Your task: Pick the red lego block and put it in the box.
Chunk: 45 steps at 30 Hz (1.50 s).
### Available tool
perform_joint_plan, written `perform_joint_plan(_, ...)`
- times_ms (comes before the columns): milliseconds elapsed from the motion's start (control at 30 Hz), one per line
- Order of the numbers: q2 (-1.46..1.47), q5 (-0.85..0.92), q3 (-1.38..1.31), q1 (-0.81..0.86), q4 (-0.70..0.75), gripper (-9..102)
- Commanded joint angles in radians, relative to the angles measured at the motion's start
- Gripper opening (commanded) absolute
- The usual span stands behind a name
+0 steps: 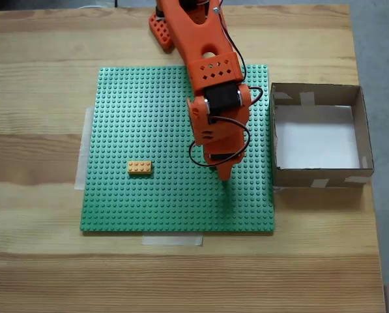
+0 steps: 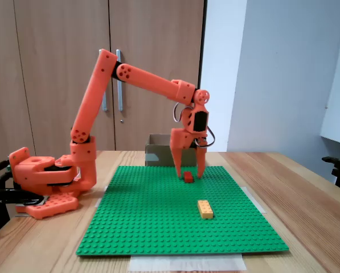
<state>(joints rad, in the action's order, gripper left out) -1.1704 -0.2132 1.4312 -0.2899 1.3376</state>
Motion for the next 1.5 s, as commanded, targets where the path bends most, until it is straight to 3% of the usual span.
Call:
perform_joint_plan(0,-0.023,0.011,-0.006,0.018,-0.008,22)
perform_joint_plan(900,-0.161,0.037,0.109,0.002,-0.009,1)
perform_joint_plan(1467,-0.419,0.049,0.115,0.000,0.087,-1)
